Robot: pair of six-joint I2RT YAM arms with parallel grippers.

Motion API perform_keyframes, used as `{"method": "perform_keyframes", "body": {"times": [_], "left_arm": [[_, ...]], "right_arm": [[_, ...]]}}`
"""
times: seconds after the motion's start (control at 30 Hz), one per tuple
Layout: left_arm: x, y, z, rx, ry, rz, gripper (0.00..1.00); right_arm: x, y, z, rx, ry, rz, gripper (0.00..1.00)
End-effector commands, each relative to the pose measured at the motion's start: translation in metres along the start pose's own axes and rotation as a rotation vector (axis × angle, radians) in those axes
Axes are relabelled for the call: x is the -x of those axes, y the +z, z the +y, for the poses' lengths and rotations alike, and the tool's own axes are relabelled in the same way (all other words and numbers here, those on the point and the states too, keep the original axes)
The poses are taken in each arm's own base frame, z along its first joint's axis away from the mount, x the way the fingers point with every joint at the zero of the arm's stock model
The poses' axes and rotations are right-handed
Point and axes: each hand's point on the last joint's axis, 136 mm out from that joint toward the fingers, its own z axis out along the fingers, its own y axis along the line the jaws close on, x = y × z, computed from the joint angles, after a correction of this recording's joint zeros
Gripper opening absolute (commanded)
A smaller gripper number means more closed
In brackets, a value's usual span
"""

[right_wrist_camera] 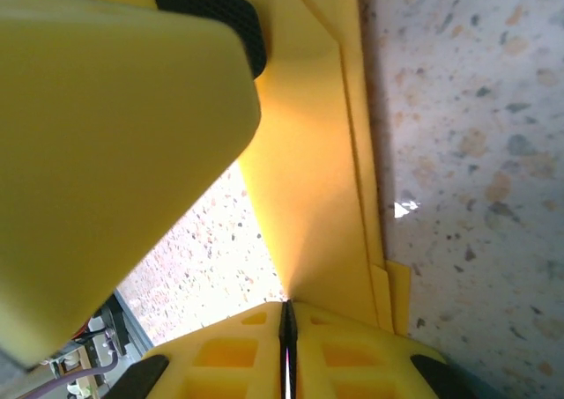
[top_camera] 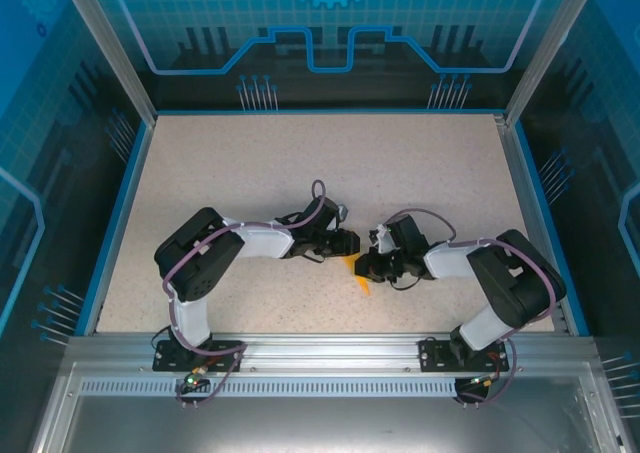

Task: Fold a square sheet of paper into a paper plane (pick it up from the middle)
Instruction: Fold the wing for the fifth time at the center of the table.

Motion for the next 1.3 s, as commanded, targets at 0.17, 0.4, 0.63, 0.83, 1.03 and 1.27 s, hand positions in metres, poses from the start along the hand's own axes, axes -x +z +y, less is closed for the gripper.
{"method": "perform_keyframes", "body": {"times": [0.17,0.4,0.63,0.83,1.03,1.27], "left_arm": [[-0.011,0.01,0.027,0.102,-0.049,0.036,0.43],[-0.011,0.009,0.029,0.109,-0.055,0.036,0.43],[-0.011,0.01,0.03,0.114,-0.053,0.039,0.43],[-0.011,0.01,0.028,0.111,-0.045,0.043,0.43],[-0.012,0.008,0.028,0.11,-0.042,0.045,0.43],[-0.011,0.008,0.026,0.102,-0.044,0.044,0.43]], "right_arm": [[-0.05,-0.008,-0.029,-0.058,0.051,0.107,0.12],[-0.074,-0.019,-0.043,-0.093,0.052,0.132,0.14],[-0.089,-0.028,-0.05,-0.122,0.039,0.152,0.16],[-0.075,-0.037,-0.029,-0.083,-0.009,0.107,0.17],[-0.036,-0.056,0.017,-0.024,-0.094,-0.042,0.19],[-0.006,-0.043,0.044,0.069,-0.073,-0.06,0.17]]}}
